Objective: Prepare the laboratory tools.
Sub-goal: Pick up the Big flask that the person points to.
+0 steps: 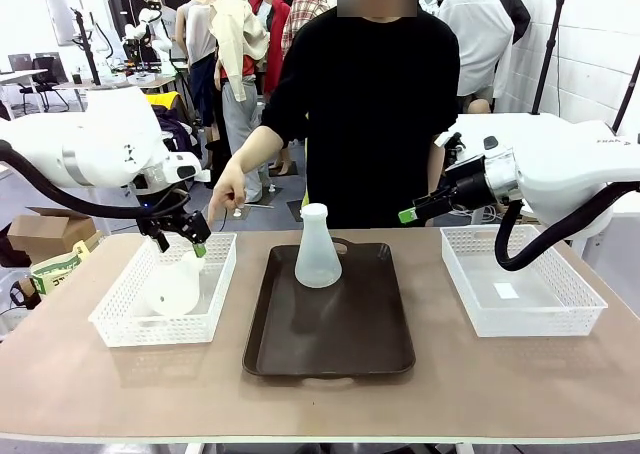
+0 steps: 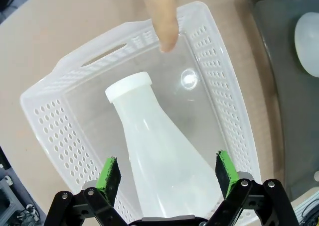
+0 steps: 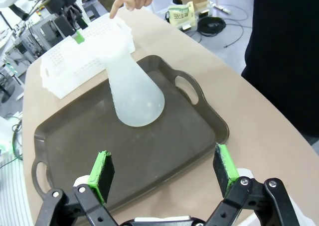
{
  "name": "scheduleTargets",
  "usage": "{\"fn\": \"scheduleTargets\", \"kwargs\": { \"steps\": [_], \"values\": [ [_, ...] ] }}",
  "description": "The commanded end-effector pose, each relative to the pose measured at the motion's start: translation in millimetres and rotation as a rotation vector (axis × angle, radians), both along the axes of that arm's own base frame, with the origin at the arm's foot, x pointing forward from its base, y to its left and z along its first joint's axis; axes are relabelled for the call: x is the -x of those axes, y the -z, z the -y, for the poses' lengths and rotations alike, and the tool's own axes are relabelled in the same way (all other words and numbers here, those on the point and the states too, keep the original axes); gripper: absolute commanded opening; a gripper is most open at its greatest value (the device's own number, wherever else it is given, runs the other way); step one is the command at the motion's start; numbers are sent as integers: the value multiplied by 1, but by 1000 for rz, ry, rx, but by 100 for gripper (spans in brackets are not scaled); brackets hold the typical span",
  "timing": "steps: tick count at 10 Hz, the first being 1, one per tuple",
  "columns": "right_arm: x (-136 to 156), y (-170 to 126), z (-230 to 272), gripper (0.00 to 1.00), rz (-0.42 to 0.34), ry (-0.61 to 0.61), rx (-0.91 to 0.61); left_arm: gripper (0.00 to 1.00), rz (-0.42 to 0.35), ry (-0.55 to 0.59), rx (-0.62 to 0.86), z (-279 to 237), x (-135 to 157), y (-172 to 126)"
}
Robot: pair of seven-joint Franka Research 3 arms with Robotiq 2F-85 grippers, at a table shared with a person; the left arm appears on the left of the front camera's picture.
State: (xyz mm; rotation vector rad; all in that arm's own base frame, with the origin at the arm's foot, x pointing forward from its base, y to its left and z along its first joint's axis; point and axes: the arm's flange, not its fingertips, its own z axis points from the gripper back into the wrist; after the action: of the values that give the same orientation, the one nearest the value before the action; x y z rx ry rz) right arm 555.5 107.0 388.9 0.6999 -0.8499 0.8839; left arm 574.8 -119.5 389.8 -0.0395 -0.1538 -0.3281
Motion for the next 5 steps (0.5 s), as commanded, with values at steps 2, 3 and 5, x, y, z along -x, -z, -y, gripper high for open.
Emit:
{"fn": "scheduleTargets", "kwargs": {
  "steps": [2, 3, 5],
  "values": [
    [-2, -3, 0, 100, -13, 2, 15, 100, -6, -37, -44, 9, -27, 13],
    [-2, -3, 0, 100, -13, 2, 15, 100, -15, -60, -40, 9, -37, 19],
    [-2, -3, 0, 100, -13, 2, 15, 100, -39, -116, -43, 6, -53, 26]
  ]
}}
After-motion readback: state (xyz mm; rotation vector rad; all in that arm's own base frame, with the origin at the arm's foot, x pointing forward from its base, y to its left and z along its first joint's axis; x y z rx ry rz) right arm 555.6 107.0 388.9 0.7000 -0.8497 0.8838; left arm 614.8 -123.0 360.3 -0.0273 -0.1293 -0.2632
